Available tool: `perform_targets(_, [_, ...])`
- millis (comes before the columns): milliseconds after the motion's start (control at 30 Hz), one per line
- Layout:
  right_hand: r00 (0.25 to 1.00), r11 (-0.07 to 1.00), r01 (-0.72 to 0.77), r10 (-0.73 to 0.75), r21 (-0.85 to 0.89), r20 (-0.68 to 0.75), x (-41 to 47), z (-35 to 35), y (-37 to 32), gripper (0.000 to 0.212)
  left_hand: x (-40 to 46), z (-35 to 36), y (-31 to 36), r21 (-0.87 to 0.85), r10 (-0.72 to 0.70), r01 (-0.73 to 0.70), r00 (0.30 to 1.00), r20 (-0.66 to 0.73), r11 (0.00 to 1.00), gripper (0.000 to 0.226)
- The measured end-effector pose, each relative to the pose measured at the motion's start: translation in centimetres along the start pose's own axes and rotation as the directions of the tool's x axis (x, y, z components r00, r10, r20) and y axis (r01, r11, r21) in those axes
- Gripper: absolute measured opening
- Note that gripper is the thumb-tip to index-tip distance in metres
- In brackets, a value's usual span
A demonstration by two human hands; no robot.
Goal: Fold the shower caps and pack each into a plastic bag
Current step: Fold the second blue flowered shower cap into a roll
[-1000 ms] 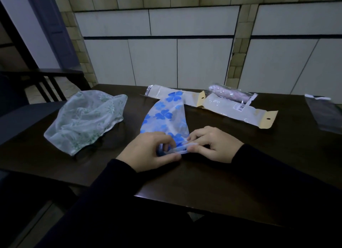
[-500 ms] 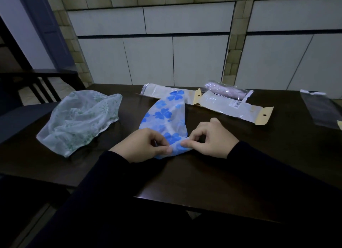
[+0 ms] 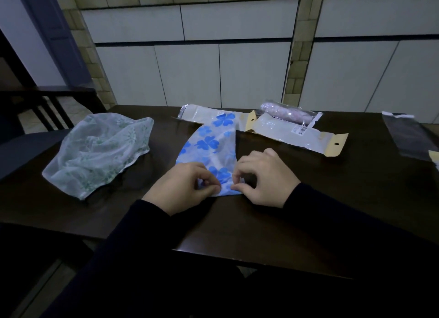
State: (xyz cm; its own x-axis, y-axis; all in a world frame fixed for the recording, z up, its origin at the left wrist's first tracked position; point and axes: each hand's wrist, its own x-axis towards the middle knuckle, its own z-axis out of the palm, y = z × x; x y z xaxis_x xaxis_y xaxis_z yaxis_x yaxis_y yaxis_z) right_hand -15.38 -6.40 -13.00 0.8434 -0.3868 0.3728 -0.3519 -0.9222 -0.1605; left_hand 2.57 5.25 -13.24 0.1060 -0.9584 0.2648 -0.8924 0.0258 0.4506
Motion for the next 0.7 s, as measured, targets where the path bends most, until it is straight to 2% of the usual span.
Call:
perform_targets(133, [0.999, 1.0, 0.001, -0.001, -0.02, 0.036, -0.1, -0.2, 0.3, 0.036, -0.4, -0.3, -0.7, -0.03, 0.005, -0.004, 0.999, 0.034, 1.0, 0.032])
perform_targets(200, [0.999, 0.999, 0.007, -0.006, -0.035, 0.052, -0.2, -0.3, 0.3, 0.051, -0.4, -0.4, -1.0, -0.076, 0.011, -0.008, 0.999, 0.049, 0.997, 0.031])
perform_targets(367, [1.0, 0.995, -0.001, -0.001, -0.097, -0.019, -0.2, 0.2, 0.0, 0.038, -0.1, -0.1, -1.3, -0.105, -0.03, 0.033, 0.999, 0.032, 0.994, 0.011])
perform_targets(500, [0.994, 0.992, -0.06, 0.048, -0.115, -0.099, -0.4, 0.8, -0.5, 0.036, 0.1, 0.3, -1.4, -0.091, -0.119, 0.115, 0.992, -0.039, 0.989, 0.014])
perform_targets(700, [0.979, 0.979, -0.196, 0.199, 0.049, -0.049, -0.3, 0.8, -0.1, 0.034, 0.5, 1.0, -1.4, -0.051, -0.23, 0.226, 0.969, -0.089, 0.973, 0.026])
